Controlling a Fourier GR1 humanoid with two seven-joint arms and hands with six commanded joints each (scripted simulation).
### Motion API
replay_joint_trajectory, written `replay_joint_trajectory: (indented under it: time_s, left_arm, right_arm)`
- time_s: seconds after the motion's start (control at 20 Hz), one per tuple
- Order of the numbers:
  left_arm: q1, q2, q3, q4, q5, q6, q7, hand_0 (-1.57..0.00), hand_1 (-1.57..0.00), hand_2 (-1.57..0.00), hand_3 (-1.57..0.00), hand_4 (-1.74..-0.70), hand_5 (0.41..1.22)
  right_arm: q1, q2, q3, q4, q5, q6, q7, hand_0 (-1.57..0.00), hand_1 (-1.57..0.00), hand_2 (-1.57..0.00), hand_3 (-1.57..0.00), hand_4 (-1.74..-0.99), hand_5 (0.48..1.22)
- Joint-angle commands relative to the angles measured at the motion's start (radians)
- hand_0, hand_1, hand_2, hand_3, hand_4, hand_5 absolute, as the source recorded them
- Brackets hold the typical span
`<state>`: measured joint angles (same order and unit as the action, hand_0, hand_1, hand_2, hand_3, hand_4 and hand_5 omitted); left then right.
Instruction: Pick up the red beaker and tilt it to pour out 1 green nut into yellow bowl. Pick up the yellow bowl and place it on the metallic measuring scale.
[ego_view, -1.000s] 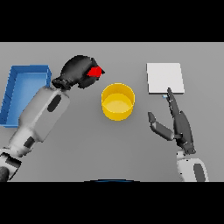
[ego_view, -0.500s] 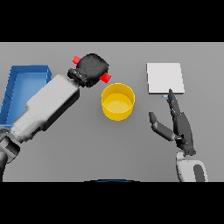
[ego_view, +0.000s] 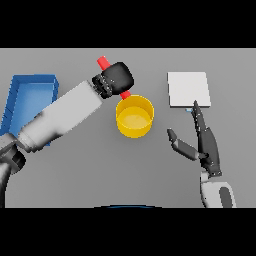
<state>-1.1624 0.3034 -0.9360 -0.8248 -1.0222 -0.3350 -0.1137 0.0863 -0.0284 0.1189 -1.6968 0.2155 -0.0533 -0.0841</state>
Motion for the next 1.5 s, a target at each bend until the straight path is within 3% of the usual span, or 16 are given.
replay_joint_trajectory:
  time_s: [0.0,0.2,0.4,0.6,0.9,1.1,1.25,1.45]
  left_arm:
    - [-0.014,-0.003,-0.02,-0.001,-0.022,0.01,0.005,-1.57,-1.57,-1.57,-1.54,-1.74,1.221]
    - [-0.053,-0.009,-0.109,0.024,-0.091,0.015,-0.028,-1.57,-1.57,-1.57,-1.56,-1.74,1.221]
    - [-0.09,-0.006,-0.185,0.046,-0.154,0.049,-0.058,-1.57,-1.57,-1.57,-1.57,-1.73,1.221]
    - [-0.14,-0.045,-0.246,0.08,-0.209,0.06,-0.047,-1.57,-1.57,-1.57,-1.57,-1.73,1.221]
    - [-0.332,-0.031,-0.288,0.117,-0.25,0.057,-0.138,-1.57,-1.57,-1.57,-1.57,-1.73,1.221]
    - [-0.446,0.029,-0.192,0.226,-0.192,0.11,-0.132,-1.57,-1.57,-1.57,-1.57,-1.72,1.221]
    - [-0.52,0.068,-0.066,0.342,-0.099,0.1,-0.064,-1.57,-1.57,-1.57,-1.57,-1.73,1.221]
    - [-0.539,0.169,0.235,0.508,0.188,0.035,0.03,-1.57,-1.57,-1.57,-1.51,-1.73,1.221]
  right_arm:
    - [0.001,-0.003,0.006,-0.007,0.016,-0.007,-0.004,0.0,0.0,0.0,0.0,-1.173,0.572]
    - [0.022,-0.003,0.001,-0.013,-0.005,0.005,-0.028,0.0,0.0,0.0,0.0,-1.147,0.566]
    - [-0.004,0.001,0.008,-0.011,0.016,-0.008,-0.002,0.0,0.0,0.0,0.0,-1.132,0.573]
    - [0.011,-0.01,-0.001,-0.014,0.0,0.003,-0.026,0.0,0.0,0.0,0.0,-1.133,0.579]
    - [-0.001,0.004,0.002,-0.008,0.008,-0.01,-0.007,0.0,0.0,0.0,0.0,-1.138,0.565]
    - [0.0,0.004,0.012,-0.022,0.015,-0.006,-0.018,0.0,0.0,0.0,0.0,-1.131,0.553]
    - [-0.014,-0.001,0.003,-0.004,-0.022,0.022,-0.019,0.0,0.0,0.0,0.0,-1.105,0.559]
    - [-0.018,0.0,0.017,0.0,-0.01,0.024,-0.037,0.0,0.0,0.0,0.0,-1.105,0.578]
